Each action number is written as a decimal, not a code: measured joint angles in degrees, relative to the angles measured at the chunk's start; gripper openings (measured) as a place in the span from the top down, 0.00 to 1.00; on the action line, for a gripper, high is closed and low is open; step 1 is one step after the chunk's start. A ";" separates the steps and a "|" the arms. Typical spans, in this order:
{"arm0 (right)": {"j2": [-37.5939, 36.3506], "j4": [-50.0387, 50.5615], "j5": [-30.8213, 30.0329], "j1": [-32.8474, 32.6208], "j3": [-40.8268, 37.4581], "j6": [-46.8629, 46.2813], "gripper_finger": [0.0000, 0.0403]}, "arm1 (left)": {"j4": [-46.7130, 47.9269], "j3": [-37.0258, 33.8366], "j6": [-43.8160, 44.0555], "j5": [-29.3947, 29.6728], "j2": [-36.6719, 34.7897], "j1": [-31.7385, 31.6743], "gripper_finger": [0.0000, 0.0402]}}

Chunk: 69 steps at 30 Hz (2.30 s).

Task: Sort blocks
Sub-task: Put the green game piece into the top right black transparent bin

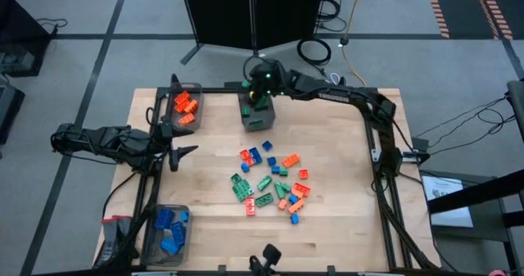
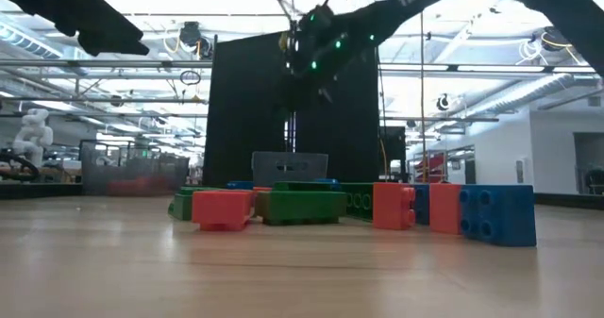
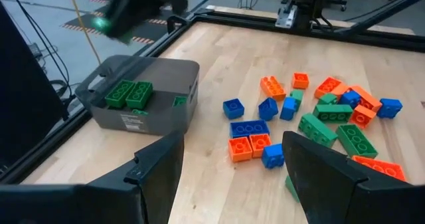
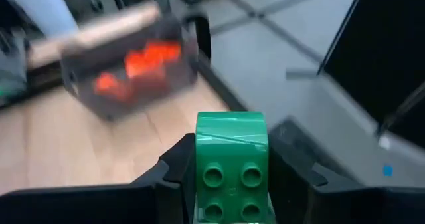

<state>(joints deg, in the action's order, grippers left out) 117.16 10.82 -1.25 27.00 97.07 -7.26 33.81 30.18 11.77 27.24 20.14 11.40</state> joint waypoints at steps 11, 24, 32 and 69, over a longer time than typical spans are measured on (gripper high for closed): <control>2.15 3.50 -0.14 0.52 0.02 -2.32 0.62 | -0.30 -0.38 -0.06 0.00 -0.02 -0.01 0.36; -0.30 12.16 8.59 -0.36 0.10 -2.62 0.31 | -0.29 -0.38 -0.04 0.00 -0.02 -0.01 0.36; -5.93 26.98 24.85 -13.66 0.58 1.41 0.35 | -0.25 -0.38 -0.07 0.00 -0.02 -0.02 0.36; 7.96 34.04 -2.59 -32.42 0.34 19.47 0.82 | 0.30 -0.40 1.46 -0.02 -0.02 -0.01 0.36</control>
<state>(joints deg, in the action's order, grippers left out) 125.12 44.86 -3.84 -5.41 97.41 12.20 34.11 29.78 13.23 27.22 20.12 11.39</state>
